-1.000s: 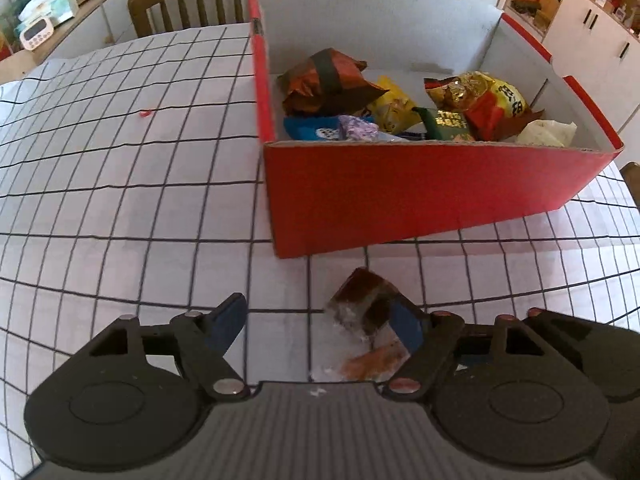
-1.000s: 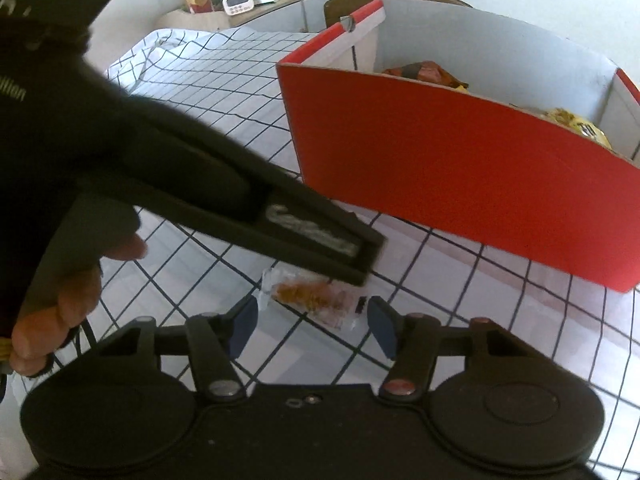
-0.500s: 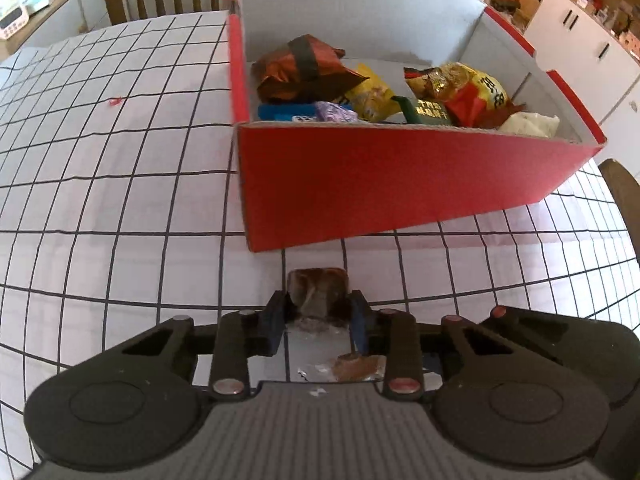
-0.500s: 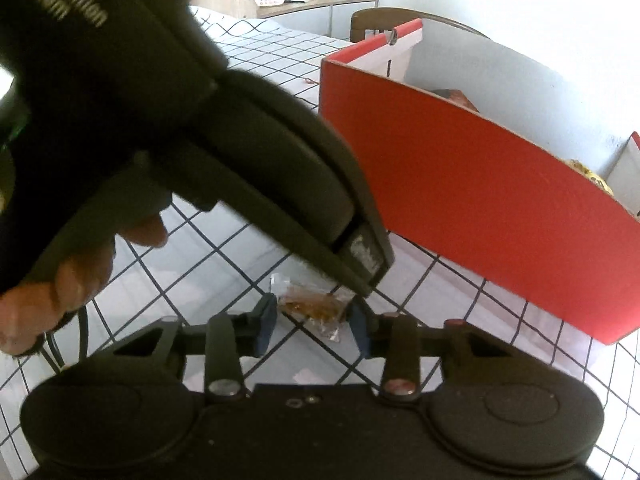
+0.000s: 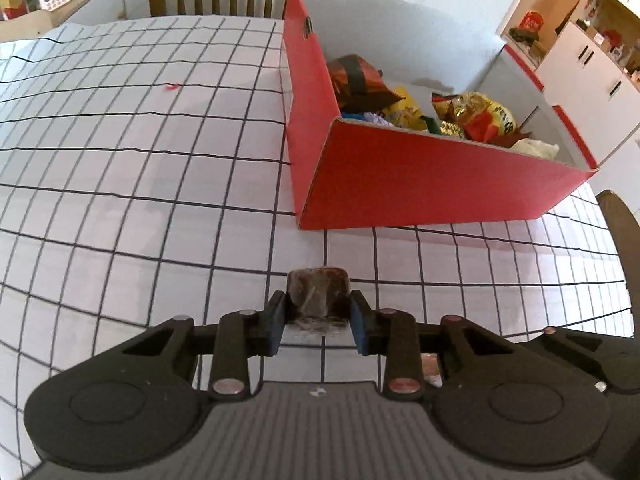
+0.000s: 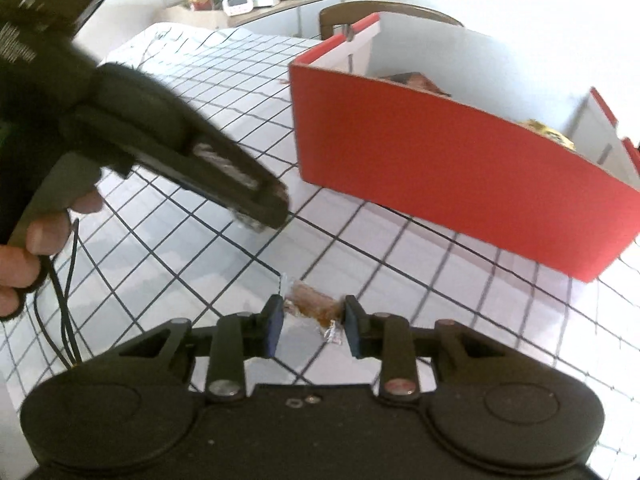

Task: Organize snacks
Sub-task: 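Grasp the brown square cake with left tool while right tool grasps the orange biscuit, then carry the brown cake and orange biscuit into the red box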

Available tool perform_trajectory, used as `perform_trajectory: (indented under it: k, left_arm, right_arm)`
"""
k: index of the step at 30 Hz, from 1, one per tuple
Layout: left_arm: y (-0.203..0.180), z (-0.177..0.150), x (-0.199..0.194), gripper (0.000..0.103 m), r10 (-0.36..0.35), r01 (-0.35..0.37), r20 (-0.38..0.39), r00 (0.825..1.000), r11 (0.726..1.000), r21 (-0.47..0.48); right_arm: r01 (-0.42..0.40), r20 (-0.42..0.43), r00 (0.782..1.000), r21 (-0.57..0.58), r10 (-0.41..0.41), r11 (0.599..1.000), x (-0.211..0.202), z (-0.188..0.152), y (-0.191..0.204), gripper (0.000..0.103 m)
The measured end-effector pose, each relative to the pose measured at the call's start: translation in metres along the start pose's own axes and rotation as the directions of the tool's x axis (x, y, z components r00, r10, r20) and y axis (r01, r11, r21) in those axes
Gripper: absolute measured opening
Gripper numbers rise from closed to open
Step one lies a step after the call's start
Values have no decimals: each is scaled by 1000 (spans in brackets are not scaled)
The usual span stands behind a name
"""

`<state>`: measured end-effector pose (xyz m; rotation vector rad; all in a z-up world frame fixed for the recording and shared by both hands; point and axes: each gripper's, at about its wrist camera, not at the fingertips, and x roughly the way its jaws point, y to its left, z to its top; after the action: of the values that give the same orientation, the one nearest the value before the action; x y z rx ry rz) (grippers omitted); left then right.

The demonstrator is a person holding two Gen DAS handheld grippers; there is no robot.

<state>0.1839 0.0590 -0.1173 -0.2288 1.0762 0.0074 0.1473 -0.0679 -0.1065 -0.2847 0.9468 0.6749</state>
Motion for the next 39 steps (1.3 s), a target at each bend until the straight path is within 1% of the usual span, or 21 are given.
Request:
perform_trajectory:
  k: [6,11,18,23,26,33,37,39]
  left_arm:
    - [-4,-5,-31,32,15,-15,43,999,1000,16]
    - [-14,-6,-58,32,31,-34,80,996,999,36]
    - [-30,0,-92,32,11,-18,117,993,998,54]
    - [-47,10,-113,32,-3,-8,141,990,997,82]
    - [-56,18,-121,32,-18,3,158,987,996,92]
    - [-81,44,-133,32,-14,-12,210,978,993,121]
    - [-92,64,-128,32,-7,-18,209,978,993,117]
    - [-96,71,-121,33,7,-32,207,978,992,118]
  right_arm:
    - [11,41,999,56,-13,998,-33,4,-12,30]
    - [17,97,995,108,-28,994,-60,11,-25,30]
    - [39,160,985,165,-66,985,-91,25,-44,30]
    - [60,207,973,190,-100,980,-114,38,-59,30]
    - [71,231,966,202,-118,977,-126,47,-70,30]
    - [99,255,954,224,-156,970,-137,69,-93,30]
    - [110,261,950,239,-174,965,-137,83,-106,31]
    - [115,264,947,247,-181,962,-135,90,-113,31]
